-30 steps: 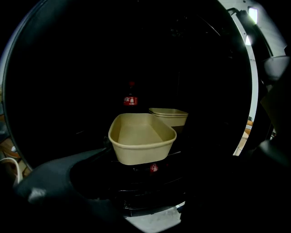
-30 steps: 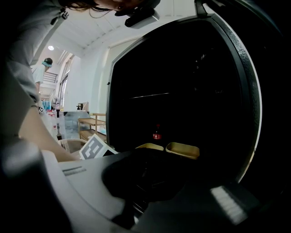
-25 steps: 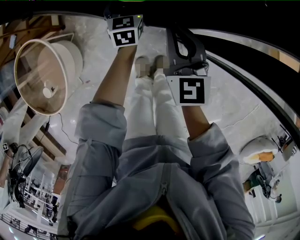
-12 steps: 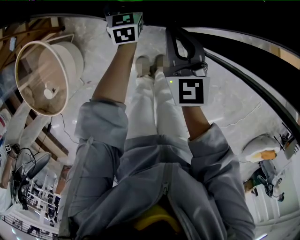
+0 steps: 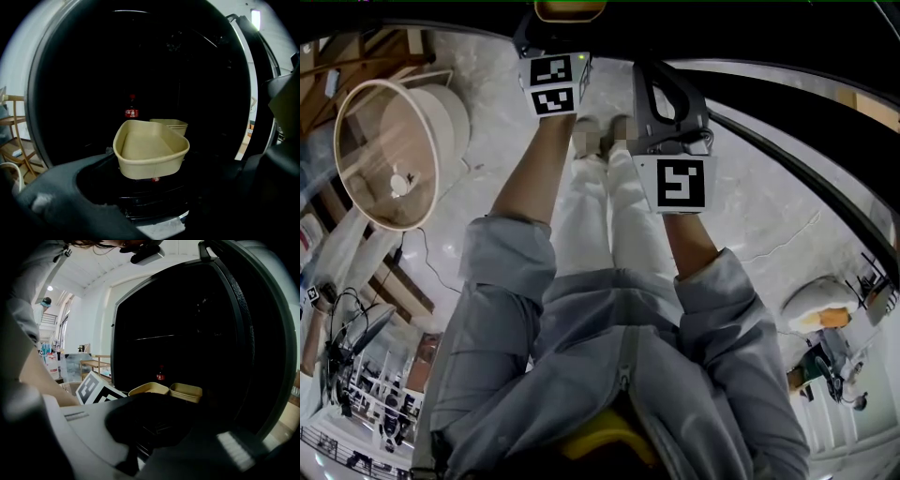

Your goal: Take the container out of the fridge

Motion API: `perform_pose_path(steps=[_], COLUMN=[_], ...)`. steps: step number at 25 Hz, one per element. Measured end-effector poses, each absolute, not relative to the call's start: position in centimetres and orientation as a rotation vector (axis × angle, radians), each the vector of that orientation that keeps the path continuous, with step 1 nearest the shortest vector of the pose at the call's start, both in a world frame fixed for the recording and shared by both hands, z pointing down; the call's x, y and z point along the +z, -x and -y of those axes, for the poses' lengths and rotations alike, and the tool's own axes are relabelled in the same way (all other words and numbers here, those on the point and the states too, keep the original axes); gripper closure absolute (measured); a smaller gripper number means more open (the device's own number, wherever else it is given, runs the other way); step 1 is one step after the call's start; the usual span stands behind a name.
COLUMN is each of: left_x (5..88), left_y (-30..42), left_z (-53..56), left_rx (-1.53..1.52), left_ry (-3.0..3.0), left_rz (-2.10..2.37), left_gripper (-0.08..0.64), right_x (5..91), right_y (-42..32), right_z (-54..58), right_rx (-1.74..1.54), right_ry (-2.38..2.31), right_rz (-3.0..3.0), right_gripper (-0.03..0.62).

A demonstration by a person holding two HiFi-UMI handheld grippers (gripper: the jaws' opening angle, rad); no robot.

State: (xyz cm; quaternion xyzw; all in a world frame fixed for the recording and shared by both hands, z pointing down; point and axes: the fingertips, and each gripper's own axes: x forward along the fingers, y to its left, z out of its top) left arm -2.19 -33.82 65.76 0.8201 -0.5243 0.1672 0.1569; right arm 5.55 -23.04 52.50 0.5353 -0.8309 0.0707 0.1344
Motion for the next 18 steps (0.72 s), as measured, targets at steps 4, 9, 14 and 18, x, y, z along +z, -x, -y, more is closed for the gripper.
perform_pose_path(steps=[4, 9, 14, 18], left_x=[63.4, 60.3, 56.5, 53.2], left_y=[2.2, 3.1, 3.5, 3.9], left_z=[32.1, 27.8, 23.5, 20.4], left_rx=[0.469, 0.457, 0.425, 0.399], left_ry=[-2.387, -2.383, -2.355, -2.328], left_rz=[1.512, 1.495, 1.487, 1.468], left_gripper=[0.115, 0.117, 0.117, 0.117], right_x=[51.3, 49.1, 47.1, 44.9], right_y=[-5.7, -5.4, -6.0, -5.6], right_z=[23.1, 22.2, 21.1, 19.3], right_rx=[0.193, 0.160, 0.131, 0.131], right_ry=[-1.553, -1.534, -1.491, -1.456], right_rz=[2.414, 2.418, 2.406, 2.426], right_gripper=[0.592, 0.592, 0.592, 0.592])
